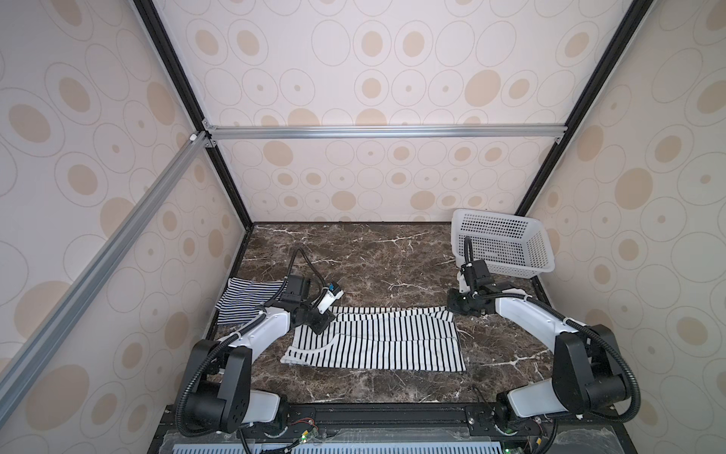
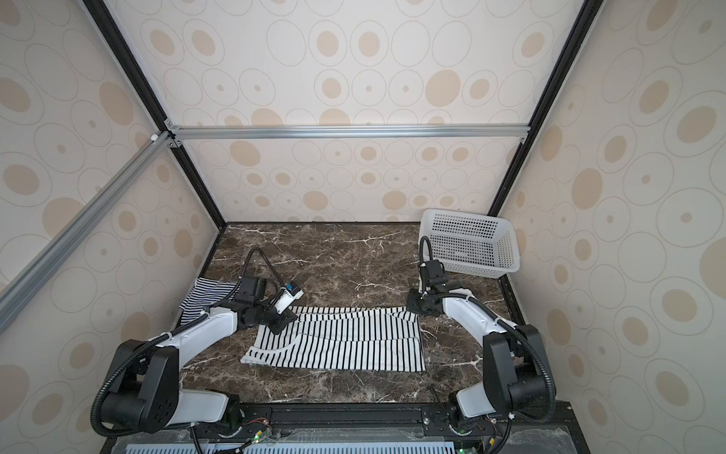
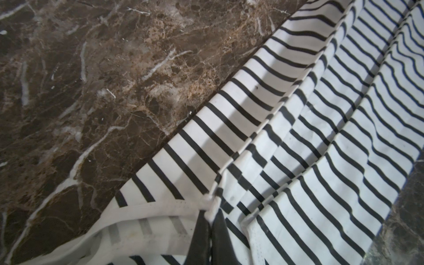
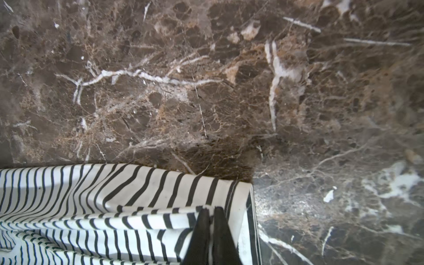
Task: Fold and stack tank tops
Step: Fold the tank top at the center of the table.
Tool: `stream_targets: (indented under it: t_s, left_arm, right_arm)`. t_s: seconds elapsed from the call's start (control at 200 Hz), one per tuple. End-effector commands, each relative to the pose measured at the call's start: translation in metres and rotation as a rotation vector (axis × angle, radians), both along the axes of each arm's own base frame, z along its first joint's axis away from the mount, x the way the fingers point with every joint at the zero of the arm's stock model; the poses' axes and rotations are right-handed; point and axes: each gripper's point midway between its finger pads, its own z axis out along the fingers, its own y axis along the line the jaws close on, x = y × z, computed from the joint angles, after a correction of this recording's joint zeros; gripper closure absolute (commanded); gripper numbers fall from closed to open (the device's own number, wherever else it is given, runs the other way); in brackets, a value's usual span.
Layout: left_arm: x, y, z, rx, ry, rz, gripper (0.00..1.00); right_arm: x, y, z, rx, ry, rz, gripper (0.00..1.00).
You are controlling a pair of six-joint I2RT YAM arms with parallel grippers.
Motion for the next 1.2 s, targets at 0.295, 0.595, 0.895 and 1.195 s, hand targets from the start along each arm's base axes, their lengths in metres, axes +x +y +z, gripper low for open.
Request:
stream_targets:
  t_s: [0.295, 0.595, 0.895, 1.195]
  left_arm:
    - [-0.023, 0.005, -0.015, 0.067, 0.073, -0.075, 0.93]
    - [-0.04, 0.015, -0.017, 0.15, 0.107, -0.134, 0.77]
    - [-0.02, 0.014, 0.014, 0.149, 0.011, -0.119, 0.77]
    - [0.018, -0.015, 0.019, 0.084, 0.0, -0.091, 0.76]
  right_arm:
    - [-0.018, 0.003, -0.004, 0.056, 0.006, 0.013, 0.89]
    - [-0.024, 0.007, 0.016, 0.108, -0.027, 0.004, 0.76]
    - [-0.019, 0.012, 0.053, 0.179, -0.12, -0.038, 0.73]
    - [-0.012, 0.017, 0.05, 0.213, -0.104, -0.059, 0.72]
